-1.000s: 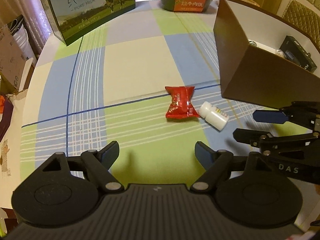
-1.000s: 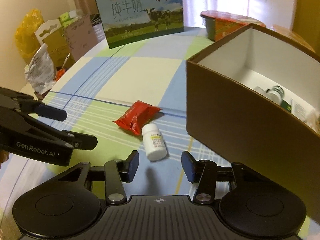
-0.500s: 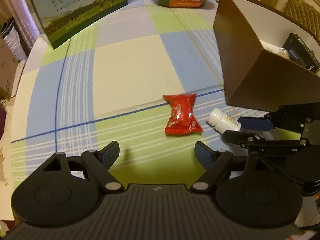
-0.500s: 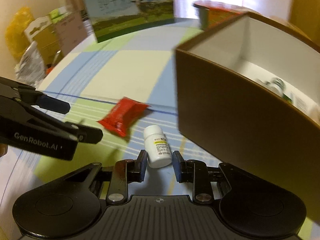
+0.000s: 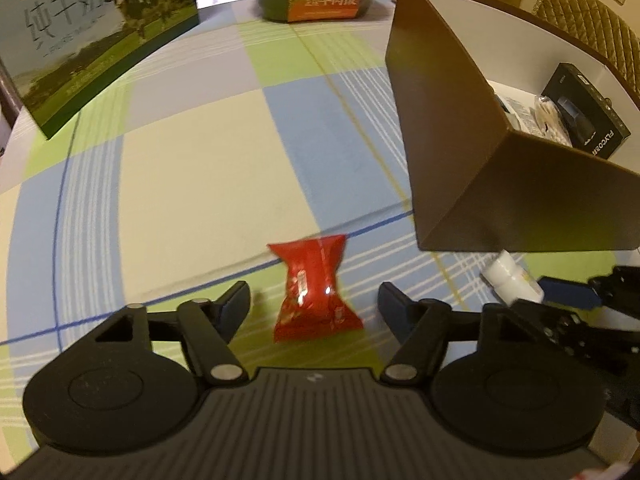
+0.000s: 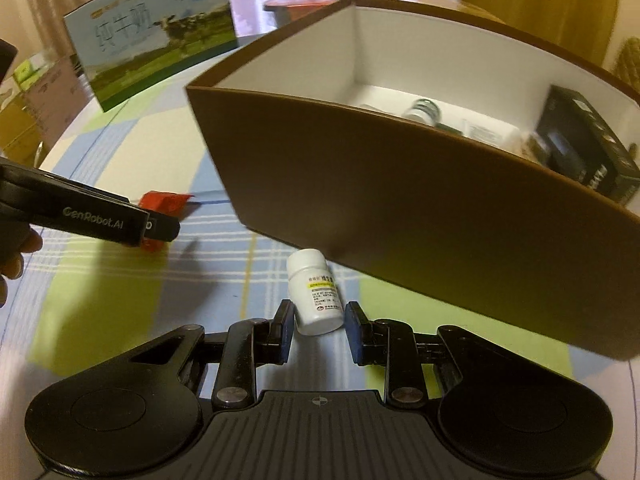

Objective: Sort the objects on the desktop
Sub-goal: 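Grasp the red packet with the left tool while the right tool grasps the white bottle, then lift and carry the red packet over the box while the right tool carries the bottle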

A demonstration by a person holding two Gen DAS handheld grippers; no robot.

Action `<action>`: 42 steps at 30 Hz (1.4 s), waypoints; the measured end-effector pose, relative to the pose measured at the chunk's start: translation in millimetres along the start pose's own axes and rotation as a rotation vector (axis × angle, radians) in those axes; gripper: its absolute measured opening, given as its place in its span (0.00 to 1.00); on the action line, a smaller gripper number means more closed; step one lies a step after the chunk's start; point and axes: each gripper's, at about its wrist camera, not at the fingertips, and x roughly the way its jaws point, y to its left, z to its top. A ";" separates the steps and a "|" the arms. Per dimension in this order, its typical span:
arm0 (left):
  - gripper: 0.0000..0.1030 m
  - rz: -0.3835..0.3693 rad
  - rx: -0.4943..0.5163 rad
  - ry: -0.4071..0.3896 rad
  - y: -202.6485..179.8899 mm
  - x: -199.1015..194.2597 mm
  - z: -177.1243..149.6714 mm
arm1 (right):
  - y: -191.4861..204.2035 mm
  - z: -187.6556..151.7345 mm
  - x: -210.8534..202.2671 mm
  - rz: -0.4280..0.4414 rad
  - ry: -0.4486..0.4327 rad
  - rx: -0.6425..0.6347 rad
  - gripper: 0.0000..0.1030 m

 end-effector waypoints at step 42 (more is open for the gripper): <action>0.22 0.073 -0.095 0.073 -38.4 -17.0 -47.7 | -13.4 -14.6 -1.0 0.077 0.053 -0.207 0.23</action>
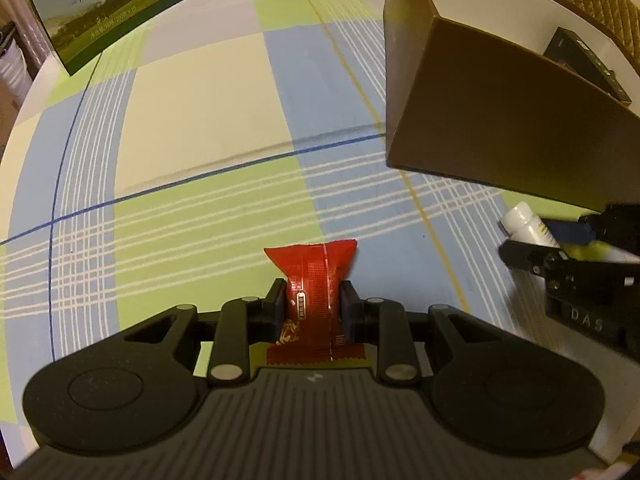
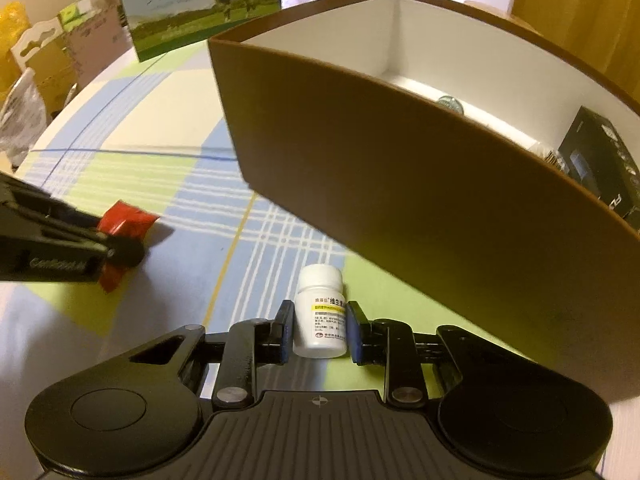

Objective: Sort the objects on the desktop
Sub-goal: 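Lift and carry the red packet over the box while the right tool carries the bottle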

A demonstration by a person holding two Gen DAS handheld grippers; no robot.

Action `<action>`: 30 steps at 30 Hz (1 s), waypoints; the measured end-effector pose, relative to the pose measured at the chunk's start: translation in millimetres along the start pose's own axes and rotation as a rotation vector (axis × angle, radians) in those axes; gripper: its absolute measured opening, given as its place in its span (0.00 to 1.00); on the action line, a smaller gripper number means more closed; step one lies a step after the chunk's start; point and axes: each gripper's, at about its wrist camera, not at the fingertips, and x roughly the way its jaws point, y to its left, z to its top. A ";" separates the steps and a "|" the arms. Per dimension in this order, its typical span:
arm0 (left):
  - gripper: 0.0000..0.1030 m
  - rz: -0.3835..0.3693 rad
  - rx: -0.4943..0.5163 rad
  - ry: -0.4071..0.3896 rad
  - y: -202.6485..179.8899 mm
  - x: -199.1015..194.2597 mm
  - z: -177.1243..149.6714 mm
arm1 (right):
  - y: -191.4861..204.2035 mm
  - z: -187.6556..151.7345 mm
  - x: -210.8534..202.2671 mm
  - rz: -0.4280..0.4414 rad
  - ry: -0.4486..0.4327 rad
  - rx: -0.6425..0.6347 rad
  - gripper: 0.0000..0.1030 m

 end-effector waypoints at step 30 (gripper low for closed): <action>0.21 -0.137 0.133 -0.107 -100.8 -80.7 -12.9 | -82.5 -13.6 -133.5 0.167 -0.056 0.112 0.23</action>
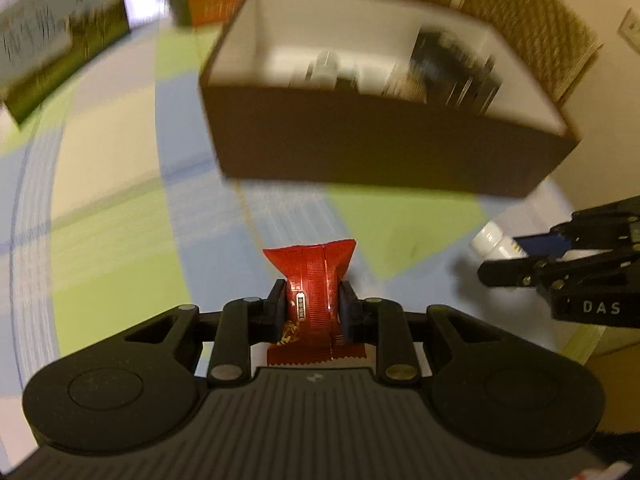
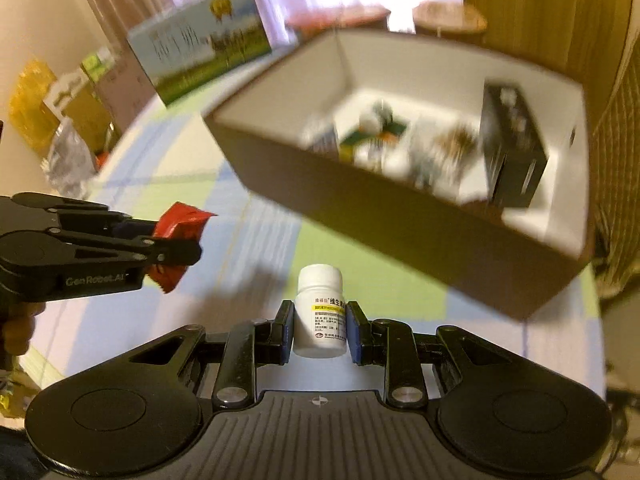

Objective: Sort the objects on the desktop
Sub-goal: 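Lift and carry the red packet over the box while the right tool carries the bottle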

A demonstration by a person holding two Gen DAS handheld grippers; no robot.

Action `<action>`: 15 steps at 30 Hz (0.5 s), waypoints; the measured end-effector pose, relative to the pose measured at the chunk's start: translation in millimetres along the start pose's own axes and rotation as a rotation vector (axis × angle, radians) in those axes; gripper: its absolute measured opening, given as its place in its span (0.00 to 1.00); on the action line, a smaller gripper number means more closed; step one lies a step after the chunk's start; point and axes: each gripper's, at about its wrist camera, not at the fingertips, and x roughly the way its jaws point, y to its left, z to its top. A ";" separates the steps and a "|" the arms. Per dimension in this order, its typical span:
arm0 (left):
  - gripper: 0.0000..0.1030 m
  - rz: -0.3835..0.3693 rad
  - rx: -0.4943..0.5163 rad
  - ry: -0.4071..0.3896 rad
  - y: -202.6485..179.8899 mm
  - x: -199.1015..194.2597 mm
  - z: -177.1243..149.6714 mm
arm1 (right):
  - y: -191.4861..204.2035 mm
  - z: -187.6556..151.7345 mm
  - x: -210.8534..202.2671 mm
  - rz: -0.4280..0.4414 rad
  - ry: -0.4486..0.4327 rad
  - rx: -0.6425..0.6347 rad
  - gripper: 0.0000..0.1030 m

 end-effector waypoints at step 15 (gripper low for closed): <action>0.21 0.025 0.023 -0.206 -15.1 -26.5 88.2 | -26.7 65.8 -33.9 -0.072 -0.180 -0.032 0.23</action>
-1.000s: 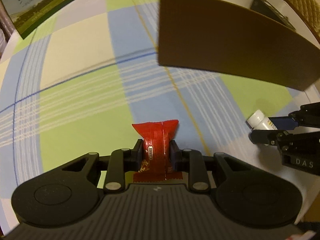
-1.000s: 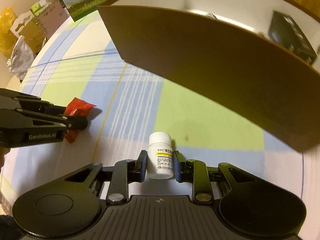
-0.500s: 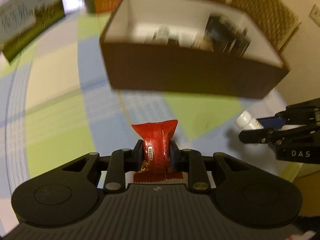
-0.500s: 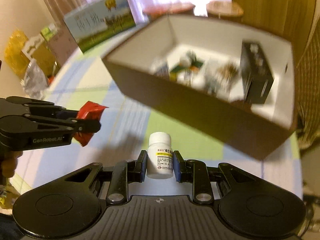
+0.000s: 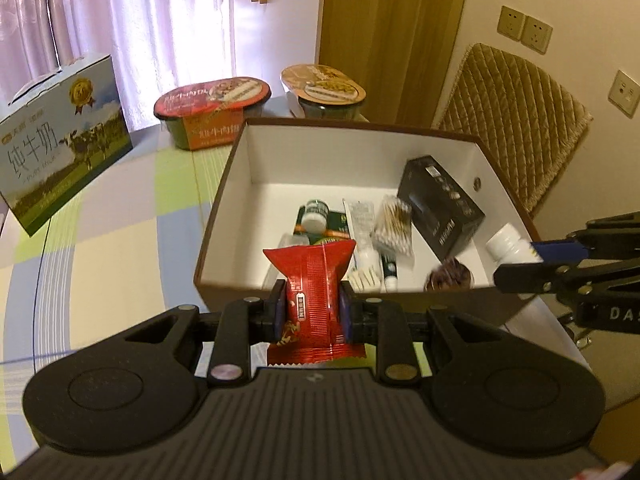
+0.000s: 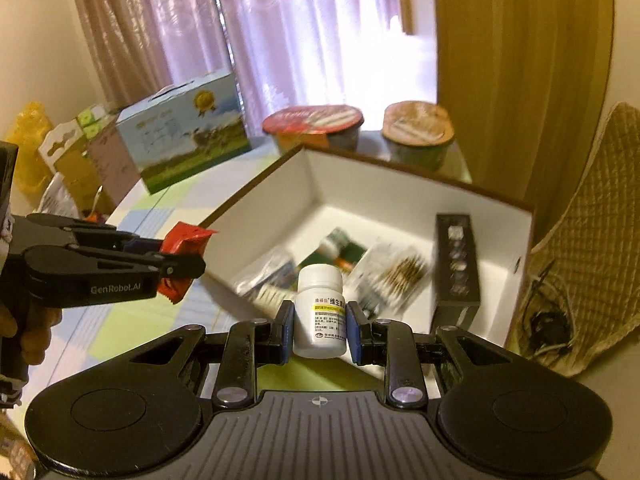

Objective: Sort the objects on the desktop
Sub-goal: 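Lift and carry the red packet over the box while the right tool carries the bottle, then lower and release the red packet into the box while the right tool releases the bottle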

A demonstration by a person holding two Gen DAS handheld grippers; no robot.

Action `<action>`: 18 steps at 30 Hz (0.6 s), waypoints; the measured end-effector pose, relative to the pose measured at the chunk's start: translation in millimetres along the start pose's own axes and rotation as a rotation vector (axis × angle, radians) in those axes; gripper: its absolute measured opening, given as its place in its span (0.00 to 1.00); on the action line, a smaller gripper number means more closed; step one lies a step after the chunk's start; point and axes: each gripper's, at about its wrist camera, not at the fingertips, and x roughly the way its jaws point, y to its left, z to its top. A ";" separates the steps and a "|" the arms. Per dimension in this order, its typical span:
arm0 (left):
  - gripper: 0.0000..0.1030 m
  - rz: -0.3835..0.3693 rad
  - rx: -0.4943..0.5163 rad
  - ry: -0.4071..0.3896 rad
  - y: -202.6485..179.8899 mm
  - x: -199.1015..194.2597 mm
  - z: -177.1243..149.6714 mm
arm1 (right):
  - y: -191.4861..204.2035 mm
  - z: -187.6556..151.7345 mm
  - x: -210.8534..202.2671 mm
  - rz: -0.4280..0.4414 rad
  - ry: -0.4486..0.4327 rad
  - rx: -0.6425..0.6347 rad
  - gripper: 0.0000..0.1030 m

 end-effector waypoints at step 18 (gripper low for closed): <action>0.21 0.051 0.056 0.012 6.4 55.1 42.7 | -33.4 27.1 63.8 -0.035 0.048 0.023 0.23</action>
